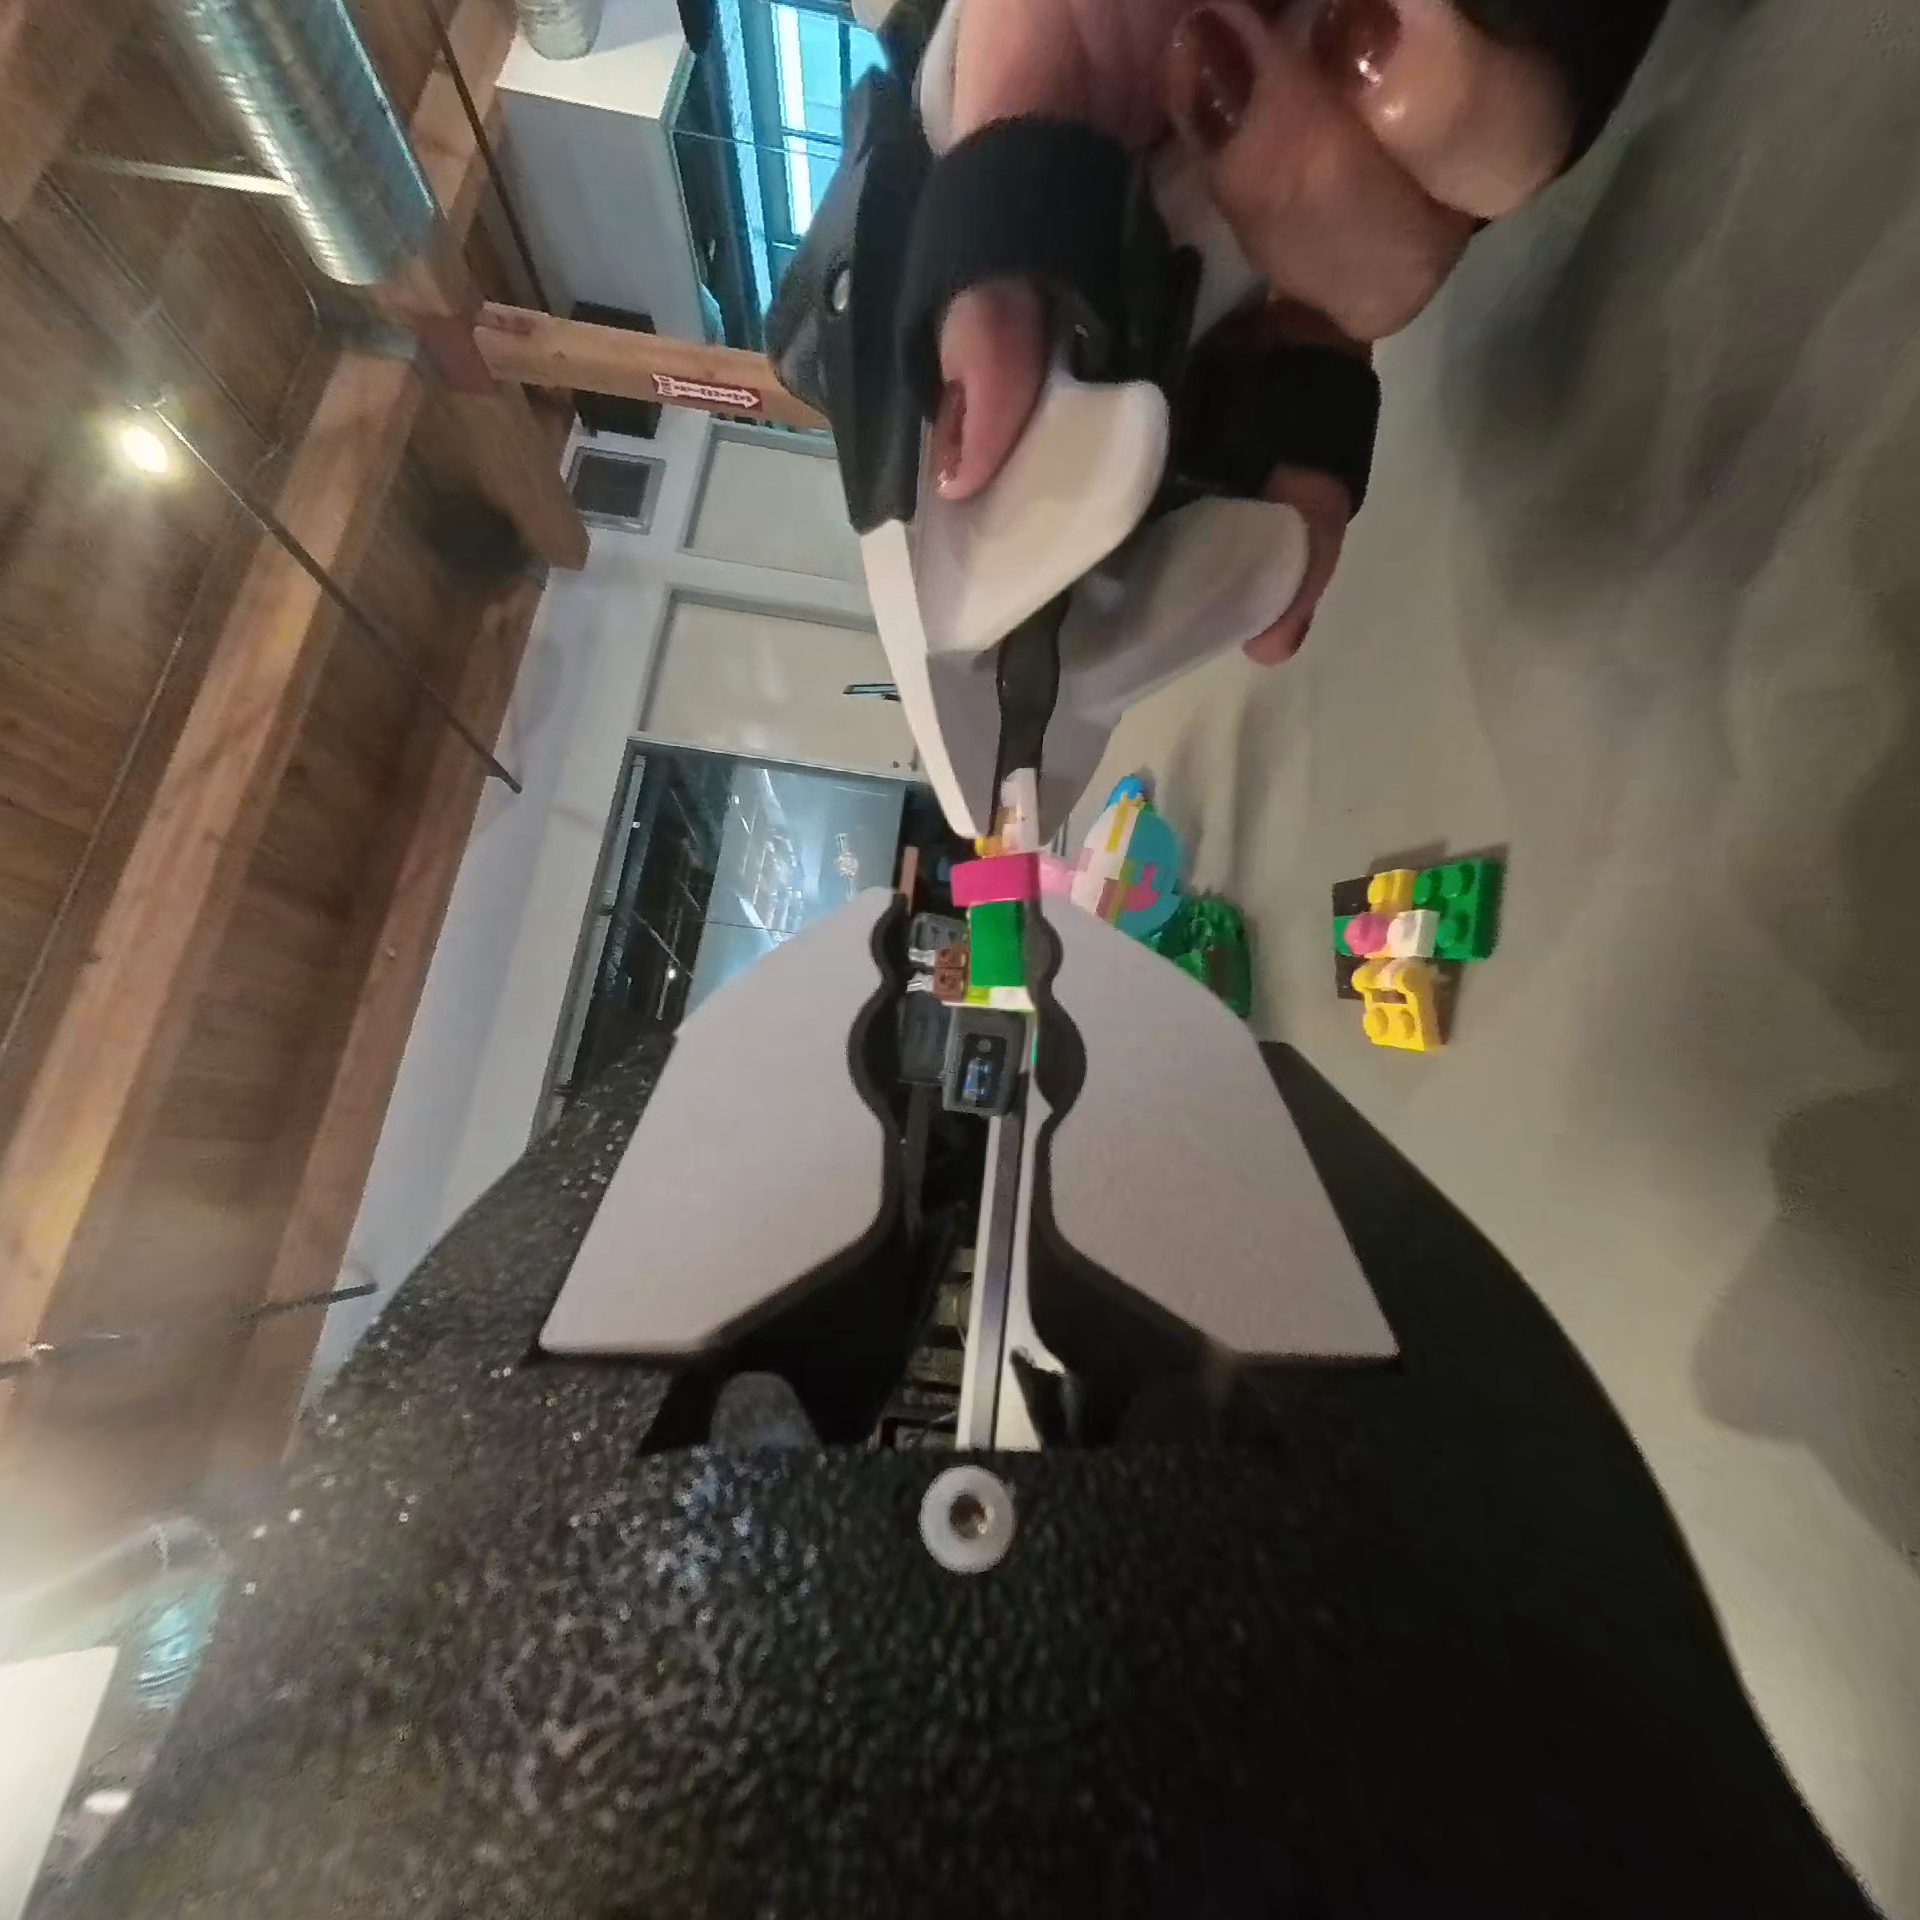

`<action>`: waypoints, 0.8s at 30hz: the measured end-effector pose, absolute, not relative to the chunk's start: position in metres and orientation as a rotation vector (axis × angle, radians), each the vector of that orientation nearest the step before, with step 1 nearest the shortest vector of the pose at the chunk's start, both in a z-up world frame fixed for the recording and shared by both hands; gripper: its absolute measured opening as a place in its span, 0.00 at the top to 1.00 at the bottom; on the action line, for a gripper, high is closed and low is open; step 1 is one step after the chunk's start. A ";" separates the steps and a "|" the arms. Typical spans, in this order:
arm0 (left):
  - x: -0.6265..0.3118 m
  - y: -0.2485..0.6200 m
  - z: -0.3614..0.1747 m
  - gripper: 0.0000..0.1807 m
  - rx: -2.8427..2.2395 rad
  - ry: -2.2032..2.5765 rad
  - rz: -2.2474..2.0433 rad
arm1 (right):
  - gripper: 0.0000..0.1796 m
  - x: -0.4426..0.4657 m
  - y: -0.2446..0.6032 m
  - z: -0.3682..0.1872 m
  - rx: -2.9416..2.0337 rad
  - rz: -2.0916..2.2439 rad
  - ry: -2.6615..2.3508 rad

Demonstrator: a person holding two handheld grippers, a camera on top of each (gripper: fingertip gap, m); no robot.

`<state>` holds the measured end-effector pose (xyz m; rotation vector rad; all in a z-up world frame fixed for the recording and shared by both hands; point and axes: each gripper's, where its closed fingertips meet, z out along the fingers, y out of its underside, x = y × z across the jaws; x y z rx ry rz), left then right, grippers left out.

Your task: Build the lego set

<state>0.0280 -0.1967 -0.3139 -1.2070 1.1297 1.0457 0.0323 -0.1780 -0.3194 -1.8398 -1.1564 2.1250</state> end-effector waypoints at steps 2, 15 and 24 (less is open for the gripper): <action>0.028 -0.196 -0.313 0.86 -1.218 1.121 1.026 | 0.96 0.031 -0.176 -0.320 -1.843 2.098 -1.143; 0.033 -0.193 -0.325 0.95 -1.309 1.139 0.927 | 0.96 0.027 -0.182 -0.325 -1.807 1.960 -1.216; 0.040 -0.196 -0.328 1.00 -1.338 1.168 0.855 | 0.96 0.028 -0.188 -0.325 -1.812 2.031 -1.210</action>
